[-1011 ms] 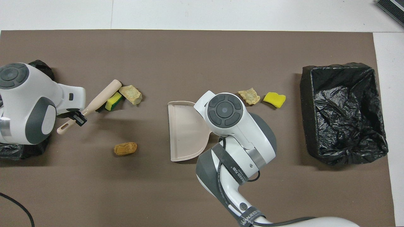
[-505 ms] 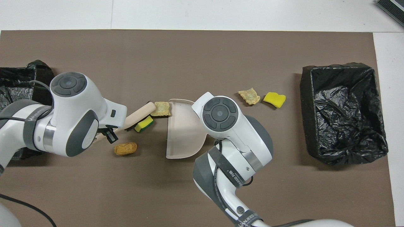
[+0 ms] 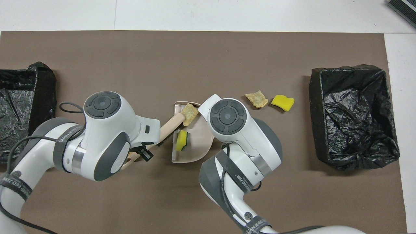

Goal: Sweep and dump trash in bin
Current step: 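Sweep the crumbs and sponge into the dustpan with the left gripper's brush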

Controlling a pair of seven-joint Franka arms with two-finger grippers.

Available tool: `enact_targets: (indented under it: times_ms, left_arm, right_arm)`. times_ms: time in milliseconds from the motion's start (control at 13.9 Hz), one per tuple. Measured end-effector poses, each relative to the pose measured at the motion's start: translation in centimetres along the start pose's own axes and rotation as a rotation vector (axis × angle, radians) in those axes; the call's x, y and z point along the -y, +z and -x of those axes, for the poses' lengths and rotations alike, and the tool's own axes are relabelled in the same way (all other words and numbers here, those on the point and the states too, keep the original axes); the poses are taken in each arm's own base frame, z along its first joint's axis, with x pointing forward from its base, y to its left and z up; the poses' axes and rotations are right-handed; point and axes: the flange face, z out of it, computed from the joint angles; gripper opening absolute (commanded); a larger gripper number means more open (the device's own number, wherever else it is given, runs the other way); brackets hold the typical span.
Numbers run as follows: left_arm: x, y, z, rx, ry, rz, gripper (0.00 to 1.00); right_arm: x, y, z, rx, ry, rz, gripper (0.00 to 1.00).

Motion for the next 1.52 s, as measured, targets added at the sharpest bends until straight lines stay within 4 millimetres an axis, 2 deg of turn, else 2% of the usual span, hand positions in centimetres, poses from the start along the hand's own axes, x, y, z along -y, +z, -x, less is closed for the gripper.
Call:
enact_targets:
  times_ms: [217,433,794,1011,1300,1372,1516]
  left_arm:
    - [0.7,-2.3,1.6,-0.023,-0.221,0.001,0.0]
    - [0.8,-3.6,3.0,-0.011,-0.489,0.009,0.0]
    - [2.7,-2.8,6.0,0.101,-1.038,0.025,0.0]
    - [2.6,-1.4,7.7,0.138,-1.319,0.009,0.0]
    - [0.1,2.9,10.7,0.099,-1.362,-0.003,0.0]
    - [-1.3,4.0,10.8,0.073,-1.325,-0.01,0.0]
    - [-3.0,4.9,10.4,0.043,-1.236,-0.017,0.0]
  right_arm:
    - [-0.1,-0.1,0.0,-0.004,-0.021,0.004,0.0]
    - [-0.4,0.0,0.3,-0.006,-0.096,0.007,0.0]
    - [-1.1,-0.4,0.4,-0.038,-0.128,0.044,0.0]
    - [-0.6,-0.8,-0.8,-0.096,-0.12,0.047,0.0]
    - [-0.3,-1.0,-1.4,-0.111,-0.128,0.052,0.0]
    - [-0.3,-0.9,-1.4,-0.11,-0.136,0.052,0.0]
    - [-0.3,-0.8,-1.4,-0.11,-0.147,0.051,0.0]
